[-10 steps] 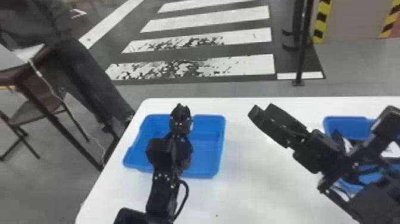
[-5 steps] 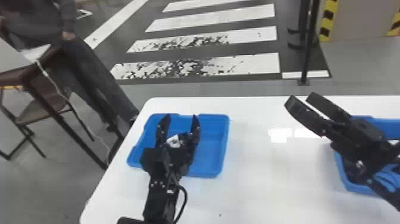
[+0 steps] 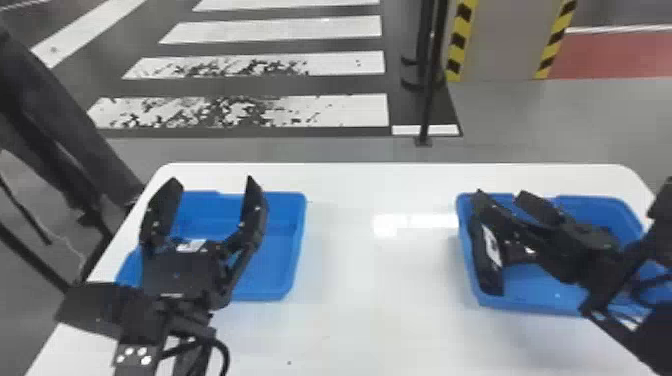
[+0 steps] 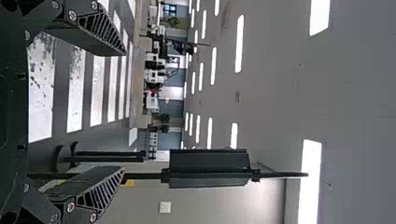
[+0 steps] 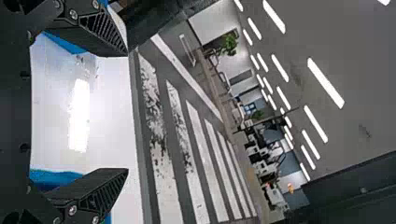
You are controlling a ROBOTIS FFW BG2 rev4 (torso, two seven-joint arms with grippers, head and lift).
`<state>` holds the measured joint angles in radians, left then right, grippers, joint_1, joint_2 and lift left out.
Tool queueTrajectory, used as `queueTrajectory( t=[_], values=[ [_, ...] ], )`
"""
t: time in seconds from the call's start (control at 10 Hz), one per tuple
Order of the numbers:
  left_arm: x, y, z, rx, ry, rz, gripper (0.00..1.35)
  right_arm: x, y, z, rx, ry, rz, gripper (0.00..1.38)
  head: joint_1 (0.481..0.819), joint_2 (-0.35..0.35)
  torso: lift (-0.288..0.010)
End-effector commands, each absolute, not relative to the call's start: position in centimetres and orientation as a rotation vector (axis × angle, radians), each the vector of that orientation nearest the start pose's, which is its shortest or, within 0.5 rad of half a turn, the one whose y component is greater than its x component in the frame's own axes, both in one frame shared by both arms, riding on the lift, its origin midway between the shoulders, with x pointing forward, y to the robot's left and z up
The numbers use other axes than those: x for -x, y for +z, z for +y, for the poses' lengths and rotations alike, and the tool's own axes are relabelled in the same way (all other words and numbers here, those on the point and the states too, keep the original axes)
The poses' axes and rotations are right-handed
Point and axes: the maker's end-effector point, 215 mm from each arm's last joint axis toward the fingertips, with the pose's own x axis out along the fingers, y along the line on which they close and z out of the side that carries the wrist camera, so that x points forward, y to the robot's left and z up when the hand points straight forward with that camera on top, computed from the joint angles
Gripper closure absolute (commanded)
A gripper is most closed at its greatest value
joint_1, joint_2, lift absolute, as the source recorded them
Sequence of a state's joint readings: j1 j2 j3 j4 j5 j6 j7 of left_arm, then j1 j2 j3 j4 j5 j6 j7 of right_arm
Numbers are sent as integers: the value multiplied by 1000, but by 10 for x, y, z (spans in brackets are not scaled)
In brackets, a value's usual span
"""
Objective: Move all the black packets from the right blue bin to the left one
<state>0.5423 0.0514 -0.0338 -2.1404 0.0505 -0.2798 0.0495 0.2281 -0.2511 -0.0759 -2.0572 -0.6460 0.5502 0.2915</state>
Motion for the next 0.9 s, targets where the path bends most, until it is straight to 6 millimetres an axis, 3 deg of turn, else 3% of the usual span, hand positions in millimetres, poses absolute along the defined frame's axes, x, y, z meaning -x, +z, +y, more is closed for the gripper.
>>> queueTrajectory(
  t=[0.0,0.2,0.3,0.5,0.7,0.8],
  values=[
    [-414,-213,214,61,-26,-310,176,-487,-354,-184,-384,450,373,156,695,61,-140],
    [-416,-218,205,62,-52,-289,180,-487,-383,-195,-353,401,455,157,695,36,-140],
    [-415,-221,202,60,-59,-281,180,-496,-397,-206,-341,374,480,157,695,21,-140],
    [-415,-220,197,63,-74,-283,182,-511,-424,-242,-265,279,558,157,695,-4,-140],
    [-415,-221,196,63,-78,-283,183,-520,-435,-275,-210,214,576,157,695,-58,-140],
    [-415,-221,196,65,-78,-283,183,-522,-436,-282,-198,201,578,157,695,-83,-140]
  ],
)
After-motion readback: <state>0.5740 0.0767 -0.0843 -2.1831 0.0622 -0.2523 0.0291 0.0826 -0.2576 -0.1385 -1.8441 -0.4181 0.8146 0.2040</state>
